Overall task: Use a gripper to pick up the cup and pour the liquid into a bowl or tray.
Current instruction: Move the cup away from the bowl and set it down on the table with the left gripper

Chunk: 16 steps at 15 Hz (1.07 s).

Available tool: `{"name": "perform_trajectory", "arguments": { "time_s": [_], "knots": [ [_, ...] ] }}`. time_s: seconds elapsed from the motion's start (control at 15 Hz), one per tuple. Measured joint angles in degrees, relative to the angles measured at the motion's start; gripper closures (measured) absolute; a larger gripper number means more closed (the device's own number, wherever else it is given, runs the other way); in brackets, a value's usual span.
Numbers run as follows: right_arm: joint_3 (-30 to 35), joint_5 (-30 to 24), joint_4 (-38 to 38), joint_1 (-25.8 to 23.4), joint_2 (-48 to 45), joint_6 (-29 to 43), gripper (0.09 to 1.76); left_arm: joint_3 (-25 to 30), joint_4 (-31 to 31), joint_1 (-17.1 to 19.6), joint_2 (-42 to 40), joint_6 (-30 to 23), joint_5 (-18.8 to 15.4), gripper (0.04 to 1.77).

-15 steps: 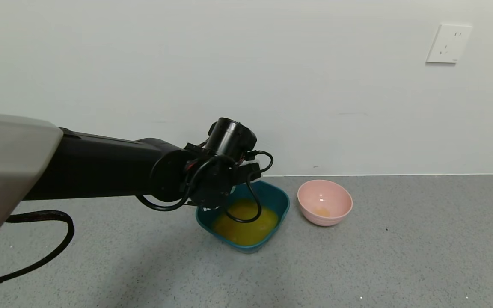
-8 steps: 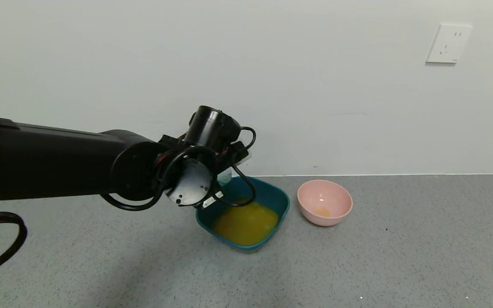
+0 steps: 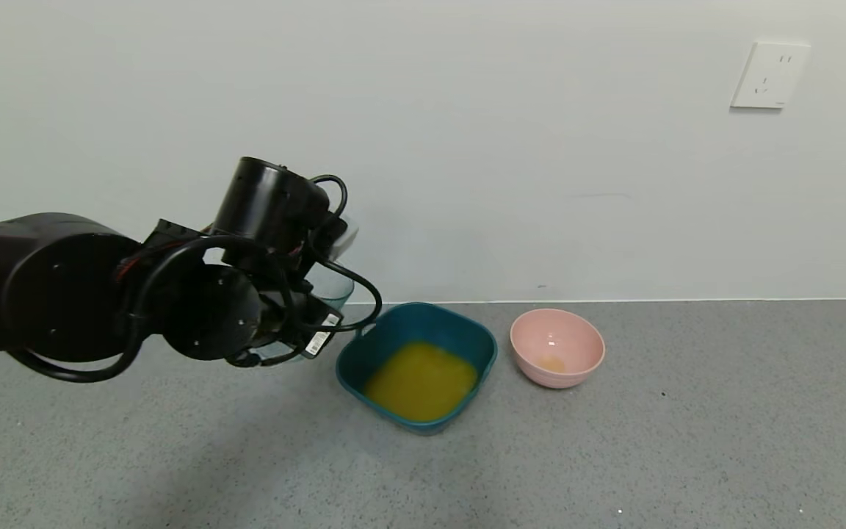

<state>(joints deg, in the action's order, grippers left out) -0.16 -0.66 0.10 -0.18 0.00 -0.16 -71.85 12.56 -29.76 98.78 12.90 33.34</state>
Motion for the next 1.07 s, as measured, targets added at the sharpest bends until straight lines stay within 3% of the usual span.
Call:
{"name": "perform_trajectory", "arguments": {
  "time_s": [0.2, 0.33, 0.6, 0.73, 1.07],
  "knots": [
    [0.05, 0.0, -0.02, 0.0, 0.0, 0.0, 0.14, 3.85, -0.33, 2.76, -4.68, -2.29, -4.74, 0.5],
    [0.05, -0.02, 0.0, 0.0, 0.0, 0.0, 0.14, 6.84, -1.06, 4.35, -7.33, -6.53, -8.4, 0.5],
    [0.02, 0.0, 0.0, 0.0, 0.0, 0.02, 0.14, 15.87, -18.2, 7.91, -10.0, -8.11, -10.03, 0.5],
    [0.02, 0.0, -0.02, 0.0, 0.0, 0.02, 0.14, 20.86, -25.42, 10.56, -10.28, -8.22, -14.35, 0.5],
    [-0.02, 0.0, -0.02, 0.0, 0.0, 0.02, 0.14, 24.99, -29.98, 15.4, -8.55, -12.06, -18.08, 0.5]
  ]
}}
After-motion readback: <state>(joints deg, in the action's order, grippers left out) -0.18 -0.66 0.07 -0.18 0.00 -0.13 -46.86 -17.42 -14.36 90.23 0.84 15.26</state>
